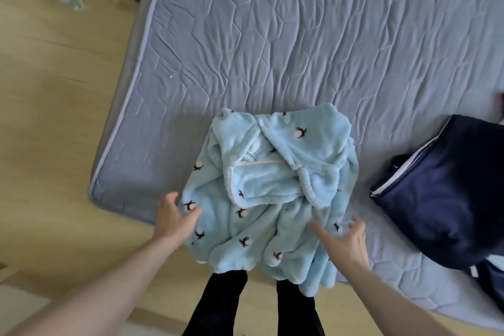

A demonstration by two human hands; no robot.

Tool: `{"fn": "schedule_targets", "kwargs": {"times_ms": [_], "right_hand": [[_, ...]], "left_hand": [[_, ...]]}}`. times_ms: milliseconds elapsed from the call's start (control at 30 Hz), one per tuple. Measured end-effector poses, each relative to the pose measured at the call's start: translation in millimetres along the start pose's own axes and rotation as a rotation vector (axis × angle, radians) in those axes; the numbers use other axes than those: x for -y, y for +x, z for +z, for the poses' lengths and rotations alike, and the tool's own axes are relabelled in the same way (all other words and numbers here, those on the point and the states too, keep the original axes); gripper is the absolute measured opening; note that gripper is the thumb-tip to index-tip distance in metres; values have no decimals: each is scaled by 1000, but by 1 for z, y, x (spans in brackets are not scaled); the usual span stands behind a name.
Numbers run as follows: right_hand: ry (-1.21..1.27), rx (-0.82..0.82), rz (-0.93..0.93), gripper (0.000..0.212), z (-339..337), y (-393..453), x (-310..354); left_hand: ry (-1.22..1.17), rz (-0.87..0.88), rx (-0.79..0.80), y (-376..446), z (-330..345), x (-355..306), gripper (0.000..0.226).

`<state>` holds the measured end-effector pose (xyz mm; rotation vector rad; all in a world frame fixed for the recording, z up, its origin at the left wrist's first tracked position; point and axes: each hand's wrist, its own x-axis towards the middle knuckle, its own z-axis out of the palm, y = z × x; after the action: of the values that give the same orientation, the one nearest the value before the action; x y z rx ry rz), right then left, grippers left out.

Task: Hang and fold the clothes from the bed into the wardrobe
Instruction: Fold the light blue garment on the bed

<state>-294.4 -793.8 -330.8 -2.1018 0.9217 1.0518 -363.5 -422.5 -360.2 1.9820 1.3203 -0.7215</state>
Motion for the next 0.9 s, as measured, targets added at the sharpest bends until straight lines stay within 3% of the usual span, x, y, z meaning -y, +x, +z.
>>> {"fn": "schedule_targets", "kwargs": {"times_ms": [67,167,267,367,467,633,700,833,900], "right_hand": [[-6,87,95,128,10,-6,-19],[50,151,169,101,25,-14,-37],[6,156,230,70,32,-16,-43],[50,153,224,37,27,-19,-40],[131,171,223,21,13,-27,-35],[153,196,205,24,-12,-51,-23],[164,176,181,32,-23,-61,-13],[304,175,150,54,-49,-69,20],[404,177,136,51,-62,-64,41]], "left_hand": [[-45,-193,159,10,5,38,73],[-61,-283,294,-9,8,43,91],[-68,-293,329,-21,13,40,60],[-43,-241,279,-27,14,37,49],[-133,-253,273,-36,7,35,28],[-220,-210,292,-69,-18,25,24],[-292,-198,281,-84,-31,13,38],[-464,-132,265,-105,-58,-35,42],[-624,-87,276,-108,-70,-66,35]]}}
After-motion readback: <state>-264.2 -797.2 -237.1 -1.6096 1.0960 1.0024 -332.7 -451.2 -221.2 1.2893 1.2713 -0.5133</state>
